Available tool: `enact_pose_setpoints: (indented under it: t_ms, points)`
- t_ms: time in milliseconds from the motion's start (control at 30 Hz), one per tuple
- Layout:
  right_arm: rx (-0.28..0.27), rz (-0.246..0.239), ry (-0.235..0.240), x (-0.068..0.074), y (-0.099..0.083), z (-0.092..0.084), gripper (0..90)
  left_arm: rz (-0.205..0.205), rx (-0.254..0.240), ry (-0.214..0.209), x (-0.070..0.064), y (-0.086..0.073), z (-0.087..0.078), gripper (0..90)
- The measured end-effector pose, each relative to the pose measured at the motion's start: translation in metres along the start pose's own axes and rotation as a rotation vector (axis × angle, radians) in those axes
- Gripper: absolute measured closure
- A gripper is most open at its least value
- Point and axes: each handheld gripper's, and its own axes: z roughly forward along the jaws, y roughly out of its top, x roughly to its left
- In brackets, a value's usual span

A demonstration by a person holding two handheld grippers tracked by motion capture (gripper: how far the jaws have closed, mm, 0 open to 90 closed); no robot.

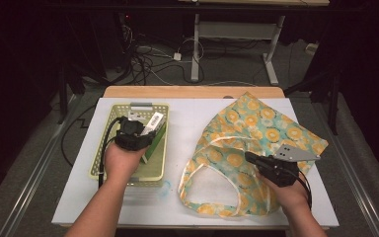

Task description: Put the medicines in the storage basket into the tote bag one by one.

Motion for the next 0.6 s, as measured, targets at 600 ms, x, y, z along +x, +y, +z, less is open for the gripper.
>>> enact_pose_setpoints:
  t_ms: [600]
  points:
    - [0.003, -0.004, -0.002, 0.001, -0.001, 0.001, 90.0, -0.009, -0.208, -0.042, -0.003, -0.021, -0.042, 60.5]
